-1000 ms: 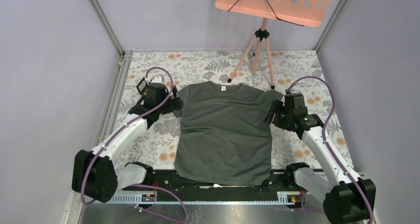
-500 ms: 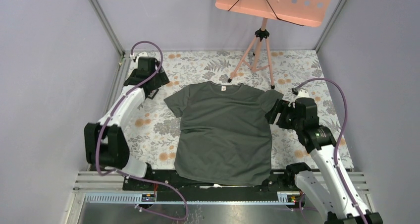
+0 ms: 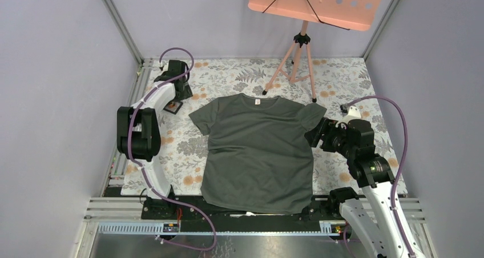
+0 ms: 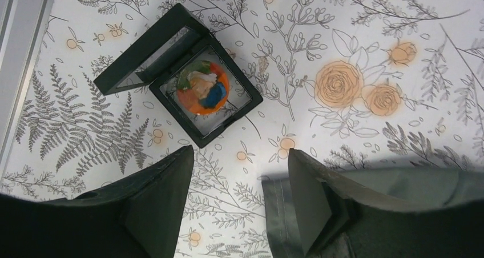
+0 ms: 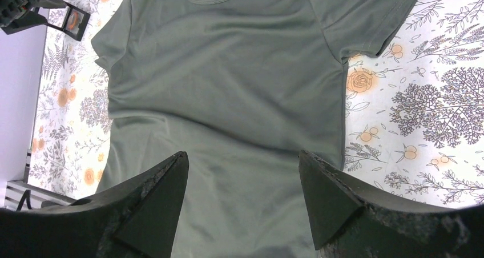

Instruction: Pin the brooch onto the clothing

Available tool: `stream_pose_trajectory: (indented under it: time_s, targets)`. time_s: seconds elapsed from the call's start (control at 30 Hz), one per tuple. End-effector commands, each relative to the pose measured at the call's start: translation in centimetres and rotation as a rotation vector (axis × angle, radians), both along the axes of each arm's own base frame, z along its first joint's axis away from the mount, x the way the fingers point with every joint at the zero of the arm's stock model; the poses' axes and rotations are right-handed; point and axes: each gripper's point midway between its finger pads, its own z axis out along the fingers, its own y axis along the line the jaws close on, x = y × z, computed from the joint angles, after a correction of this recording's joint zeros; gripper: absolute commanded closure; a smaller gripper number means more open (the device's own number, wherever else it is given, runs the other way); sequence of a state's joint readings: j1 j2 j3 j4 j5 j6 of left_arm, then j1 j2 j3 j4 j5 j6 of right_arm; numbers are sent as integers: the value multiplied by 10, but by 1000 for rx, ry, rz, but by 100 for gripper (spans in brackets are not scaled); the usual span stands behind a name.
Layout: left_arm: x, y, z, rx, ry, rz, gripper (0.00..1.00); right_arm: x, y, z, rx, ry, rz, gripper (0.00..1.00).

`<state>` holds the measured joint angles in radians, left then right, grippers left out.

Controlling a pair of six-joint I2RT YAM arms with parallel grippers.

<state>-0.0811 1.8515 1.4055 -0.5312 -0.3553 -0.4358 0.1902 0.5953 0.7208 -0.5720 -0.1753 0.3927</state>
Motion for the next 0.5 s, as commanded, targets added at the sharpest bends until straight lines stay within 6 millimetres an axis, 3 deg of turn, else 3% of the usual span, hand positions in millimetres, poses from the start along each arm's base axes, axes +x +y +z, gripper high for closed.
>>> stream_pose_trajectory:
  time_s: [0.0,0.47]
  targets:
    - [18,20,6,18,-29,48,34,-4,6,5,20,-13,37,22]
    - [33,30,-19,-30,-6,73,34,-8,12,0,48,10,64,22]
